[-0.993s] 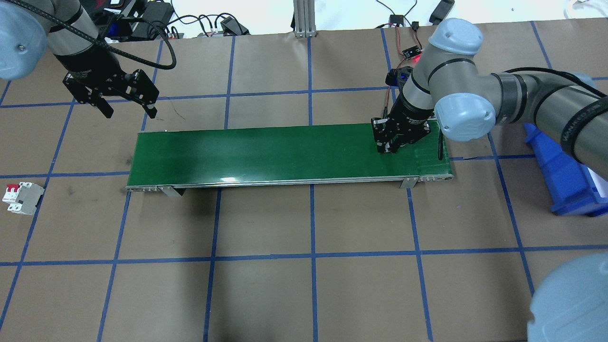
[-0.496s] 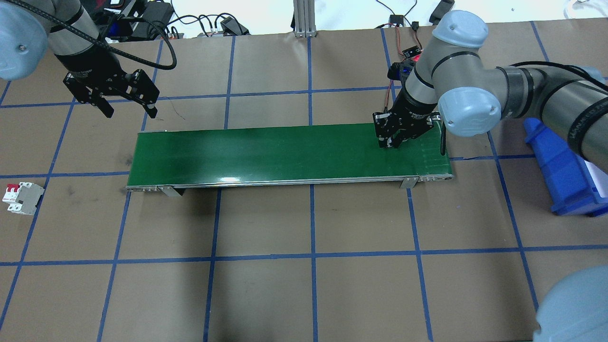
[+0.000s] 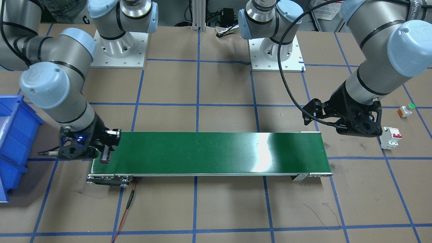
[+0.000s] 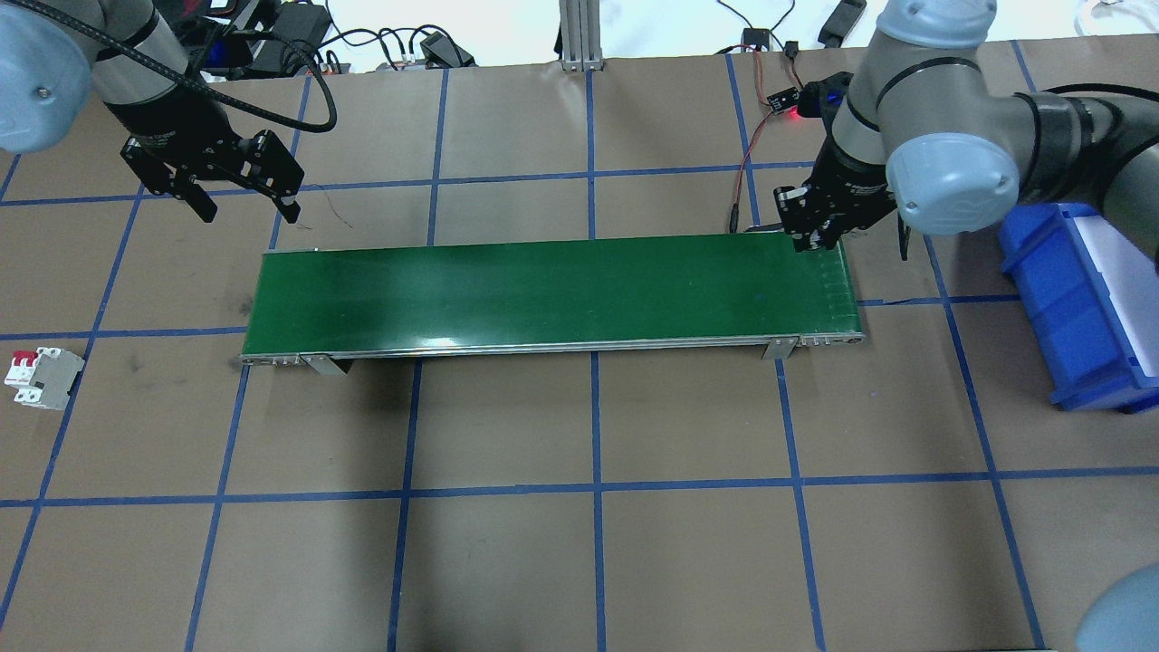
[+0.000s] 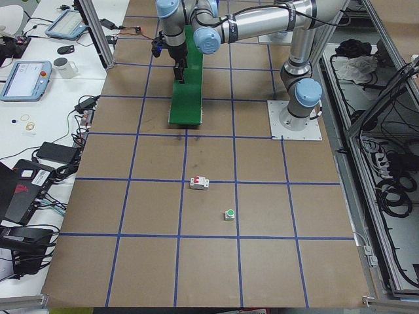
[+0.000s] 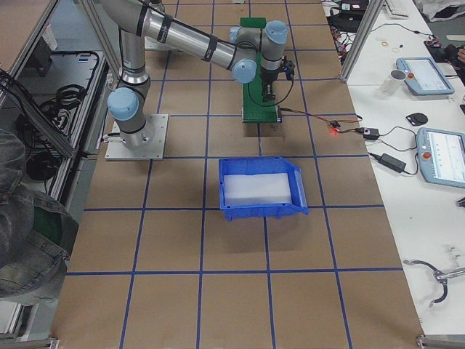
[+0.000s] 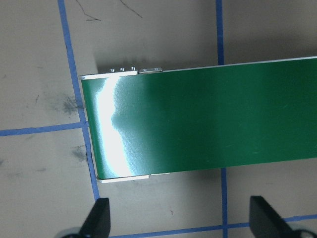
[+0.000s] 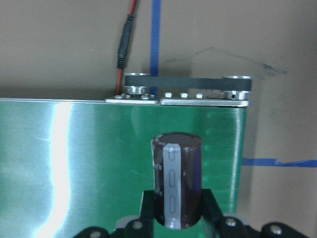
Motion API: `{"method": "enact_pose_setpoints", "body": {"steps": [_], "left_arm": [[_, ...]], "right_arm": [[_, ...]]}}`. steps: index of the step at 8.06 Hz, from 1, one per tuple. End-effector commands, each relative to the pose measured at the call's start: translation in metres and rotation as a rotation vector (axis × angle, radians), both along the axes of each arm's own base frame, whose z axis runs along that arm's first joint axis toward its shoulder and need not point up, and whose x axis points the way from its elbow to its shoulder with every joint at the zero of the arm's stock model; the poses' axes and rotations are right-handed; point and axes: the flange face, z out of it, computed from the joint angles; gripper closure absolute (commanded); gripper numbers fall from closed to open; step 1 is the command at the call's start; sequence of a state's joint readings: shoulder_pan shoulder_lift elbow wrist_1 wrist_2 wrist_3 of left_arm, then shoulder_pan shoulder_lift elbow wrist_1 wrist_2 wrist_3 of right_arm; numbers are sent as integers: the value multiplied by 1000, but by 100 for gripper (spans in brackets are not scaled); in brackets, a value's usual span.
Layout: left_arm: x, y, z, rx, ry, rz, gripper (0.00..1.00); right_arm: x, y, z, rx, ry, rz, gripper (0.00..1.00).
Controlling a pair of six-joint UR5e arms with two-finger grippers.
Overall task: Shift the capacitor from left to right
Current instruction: 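Lift the capacitor with the right gripper and carry it to the blue bin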
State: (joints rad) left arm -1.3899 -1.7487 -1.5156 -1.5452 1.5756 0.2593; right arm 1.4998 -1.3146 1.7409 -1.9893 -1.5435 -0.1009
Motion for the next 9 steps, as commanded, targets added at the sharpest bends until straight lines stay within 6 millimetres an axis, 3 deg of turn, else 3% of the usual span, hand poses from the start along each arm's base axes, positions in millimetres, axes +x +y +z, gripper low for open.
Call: {"method": "enact_pose_setpoints", "body": {"steps": [1,4,7,8,9], "left_arm": [[-2,-1,1,-12,13,0,0],[-3,-1,1,-14,13,0,0],[-4,-2,0,-12,13,-1,0],[-5,-2,0,-12,13,-3,0],[-5,-2,0,-12,13,-3,0]], "right_arm": [[-95,-4,8,12,31,46,100],[-182,2,11,18,91,112,100],[-277,21,19,35,134,99,100],[-296,20,35,13,154,115,100],[-301,18,44,6,173,139,100]]}}
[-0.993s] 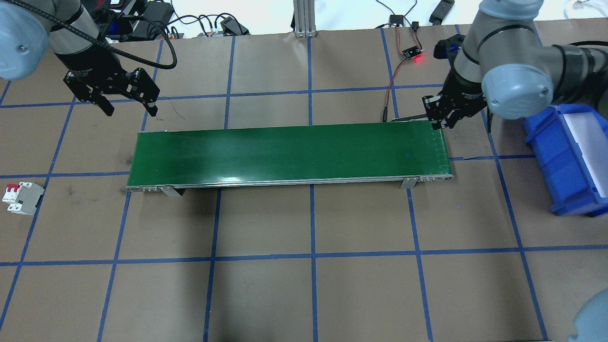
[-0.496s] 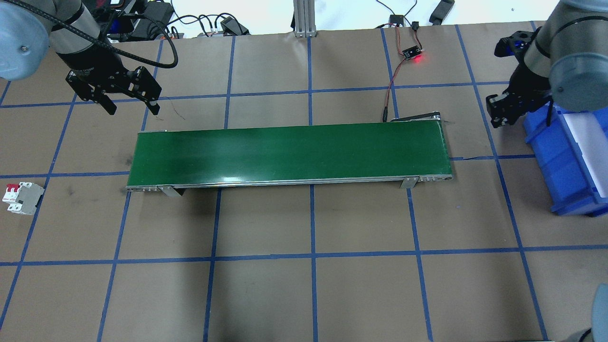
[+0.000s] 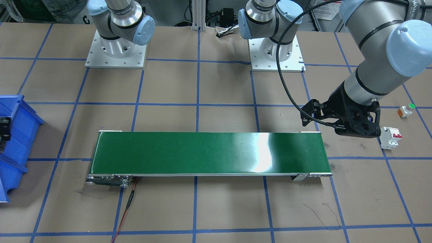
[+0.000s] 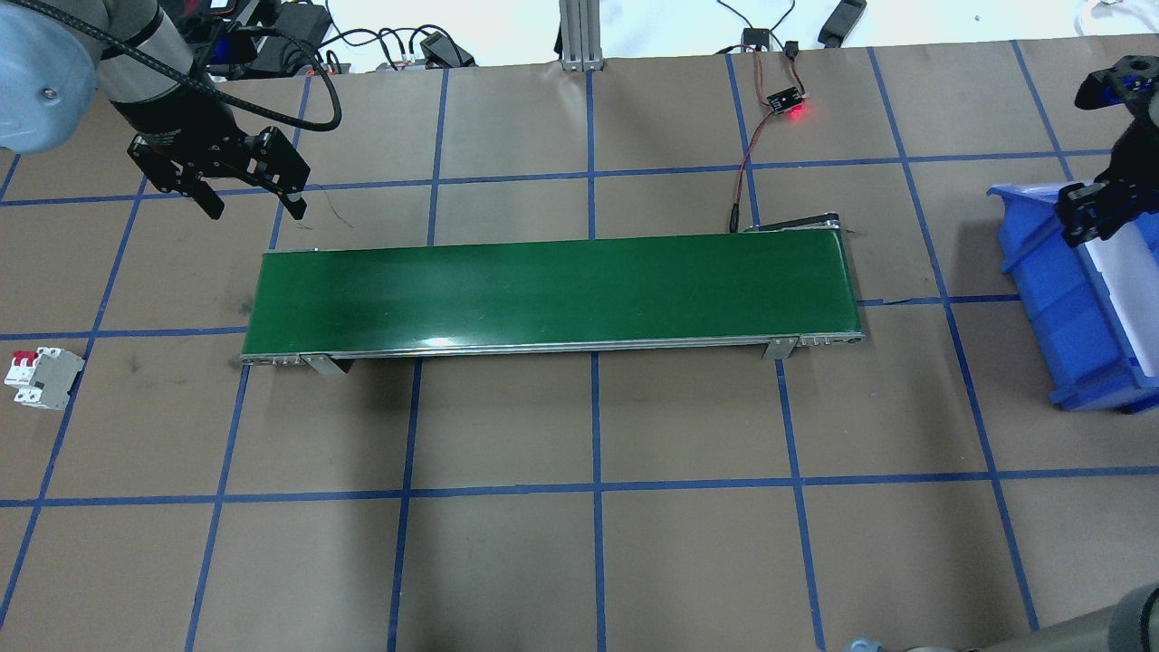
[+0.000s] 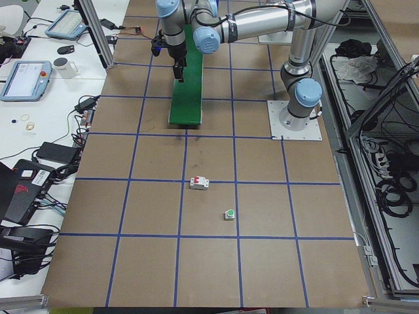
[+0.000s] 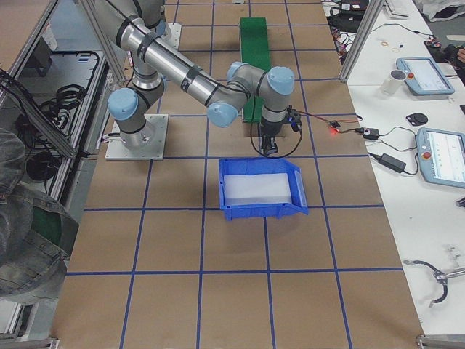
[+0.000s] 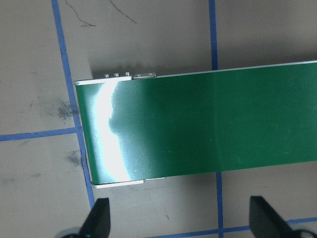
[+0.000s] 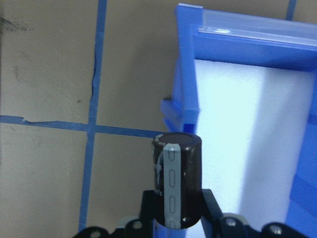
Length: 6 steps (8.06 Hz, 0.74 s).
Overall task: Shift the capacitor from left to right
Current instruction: 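Lift the capacitor with the right gripper and carry it to the blue bin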
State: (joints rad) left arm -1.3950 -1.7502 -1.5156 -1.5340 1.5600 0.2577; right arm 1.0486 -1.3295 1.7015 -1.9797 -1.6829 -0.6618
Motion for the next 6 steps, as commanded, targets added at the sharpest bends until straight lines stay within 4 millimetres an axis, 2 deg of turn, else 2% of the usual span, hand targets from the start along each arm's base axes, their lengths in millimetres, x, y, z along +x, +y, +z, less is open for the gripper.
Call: {"method": "enact_pose_setpoints", "body": {"steps": [1,3,6], "left_arm": [[0,0,-1,2,-1,-1,0],[-3,-1,-4,8,-2,-7,0],[-4,-1,-3,6,0,-7,0]], "right_arm": [[-37,5,18,-3,43,46,100],[-80,21,4,21,19,22,100],[-120,25,-47,64,-26,-15,100]]}}
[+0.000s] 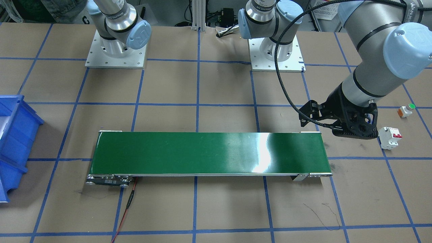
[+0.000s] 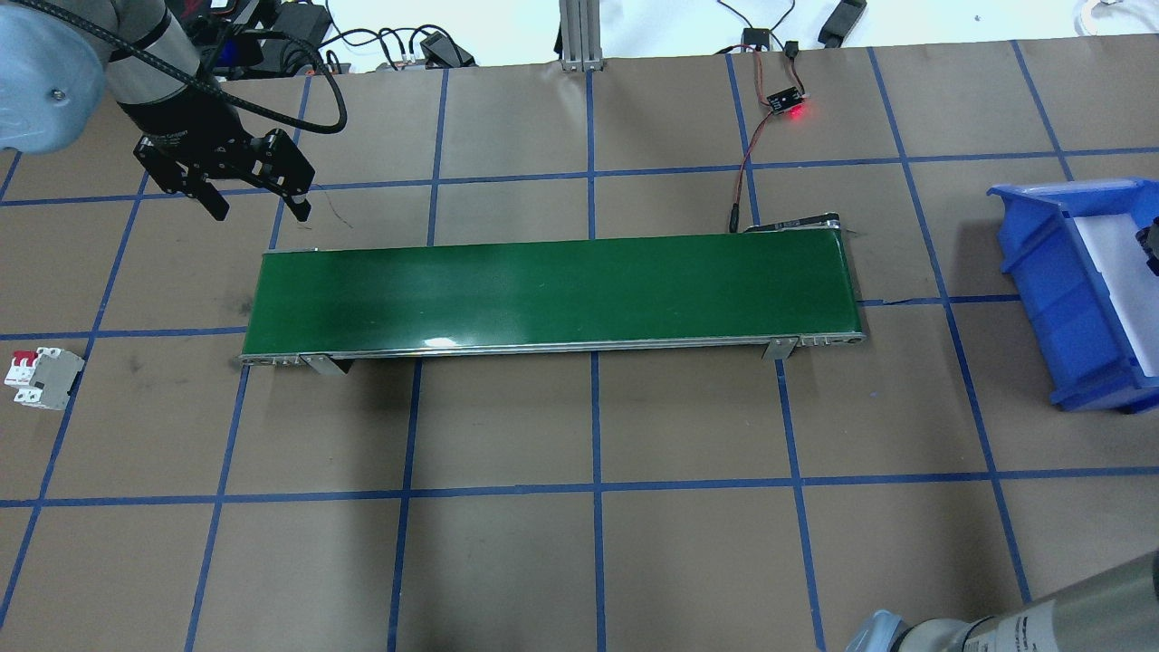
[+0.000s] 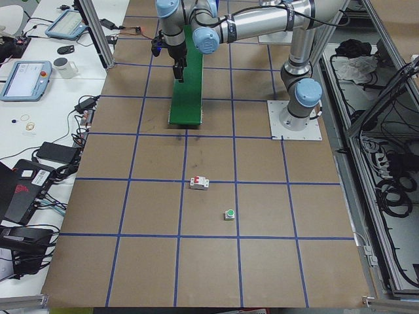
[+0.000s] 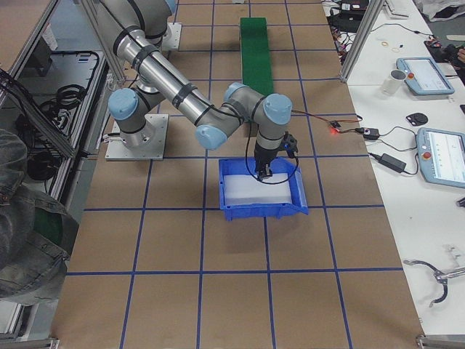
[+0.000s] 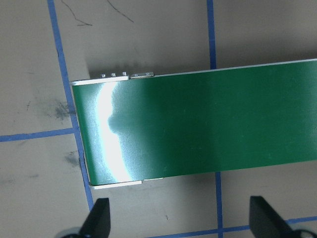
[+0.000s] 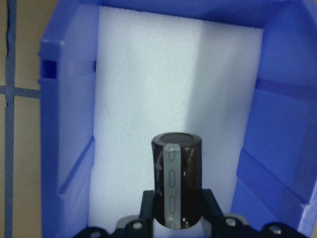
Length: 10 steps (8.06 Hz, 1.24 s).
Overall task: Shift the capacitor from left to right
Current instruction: 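Lift the capacitor with the right gripper and carry it to the blue bin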
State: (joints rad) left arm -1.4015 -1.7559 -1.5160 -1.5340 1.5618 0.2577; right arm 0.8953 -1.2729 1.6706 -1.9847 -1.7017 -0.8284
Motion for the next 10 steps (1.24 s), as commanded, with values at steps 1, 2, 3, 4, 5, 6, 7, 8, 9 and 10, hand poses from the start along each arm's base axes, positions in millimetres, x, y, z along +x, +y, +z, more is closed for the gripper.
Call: {"method": "enact_pose_setpoints", "body": {"steps": [1,2,3,4,5,6,7,8,9,10], "left_arm": [[0,0,0,0,0,-1,0],[0,0,-1,2,0,-1,0],[-1,0,-1,2,0,-2,0],[-1,-1,-2,3,1,-2,0],[-1,-1,-2,3,1,-2,0],[-1,-1,-2,3,1,-2,0],[-1,-1,-2,3,1,-2,0],[-1,-1,-2,4,2,-2,0],[-1,-1,-2,4,3,-2,0],[-1,-1,-2,3,2,-2,0]], "right_arm": [[-30,2,-43,20,-39,-35,100],[-30,1,-49,19,-55,-34,100],[-29,0,-56,22,-70,-34,100],[-29,-2,-67,30,-88,-36,100],[-29,-2,-67,30,-88,-36,100],[-29,-2,-67,29,-89,-37,100],[-28,-8,-63,-30,-101,-35,76],[-28,-16,-56,-117,-100,-29,37],[-29,-17,-55,-129,-99,-28,24],[-28,-18,-55,-130,-100,-28,17]]}}
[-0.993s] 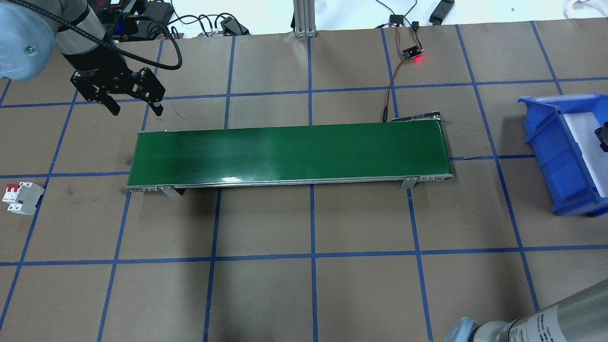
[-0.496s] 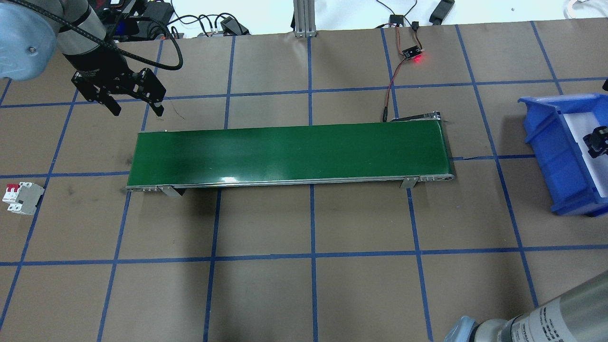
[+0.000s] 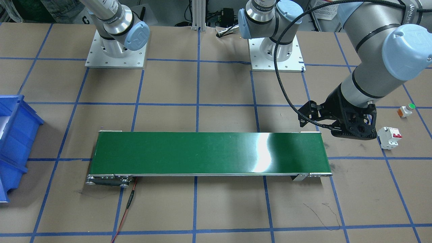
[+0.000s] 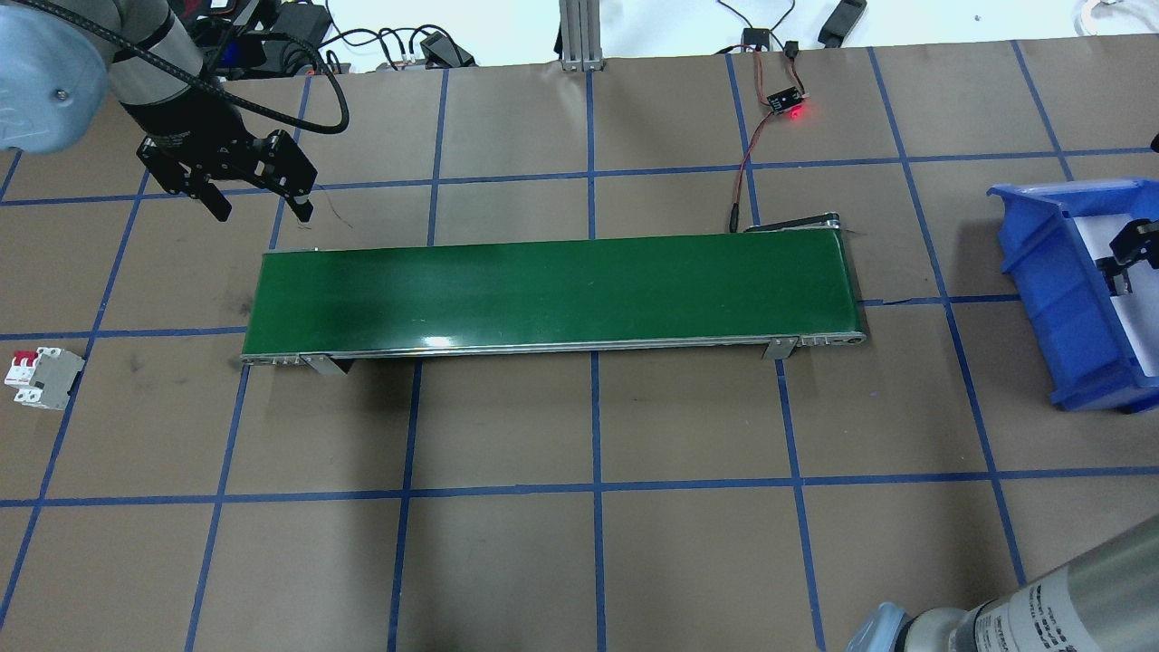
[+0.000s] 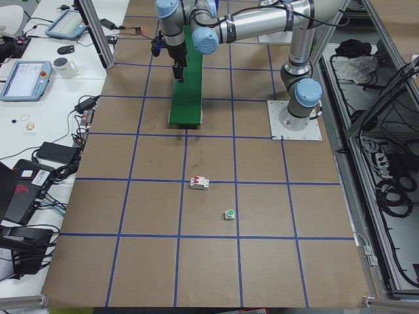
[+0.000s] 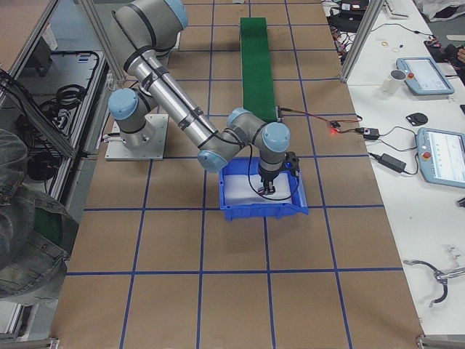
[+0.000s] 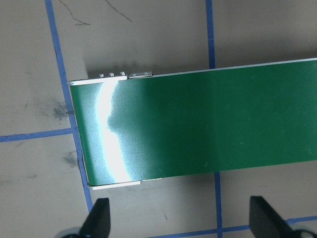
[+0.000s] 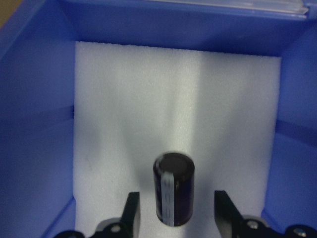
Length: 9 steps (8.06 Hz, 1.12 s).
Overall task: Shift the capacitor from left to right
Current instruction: 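Release the capacitor into the blue bin with the right gripper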
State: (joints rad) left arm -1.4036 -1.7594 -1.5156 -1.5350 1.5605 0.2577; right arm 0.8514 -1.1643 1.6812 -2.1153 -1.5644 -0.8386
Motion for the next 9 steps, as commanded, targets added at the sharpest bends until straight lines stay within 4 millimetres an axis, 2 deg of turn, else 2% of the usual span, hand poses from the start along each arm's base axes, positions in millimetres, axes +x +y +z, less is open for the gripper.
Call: {"method": "enact_pose_setpoints", "body": {"steps": [1,2,3,4,7,9], "left_arm": [[0,0,0,0,0,0,0],[0,0,0,-1,0,0,0],[0,0,0,0,0,0,0],[0,0,0,-1,0,0,0],[0,0,-2,2,-1,0,0],[0,0,0,0,-4,0,0]], "right_arm": [[0,-3,3,-34,-1,0,14],[0,-4,5,-41,4,-2,5],[0,-3,13,-56,17,-6,0],[1,-2,22,-71,33,-6,0],[18,9,88,-138,93,-7,0],[48,12,127,-177,119,17,0]]}}
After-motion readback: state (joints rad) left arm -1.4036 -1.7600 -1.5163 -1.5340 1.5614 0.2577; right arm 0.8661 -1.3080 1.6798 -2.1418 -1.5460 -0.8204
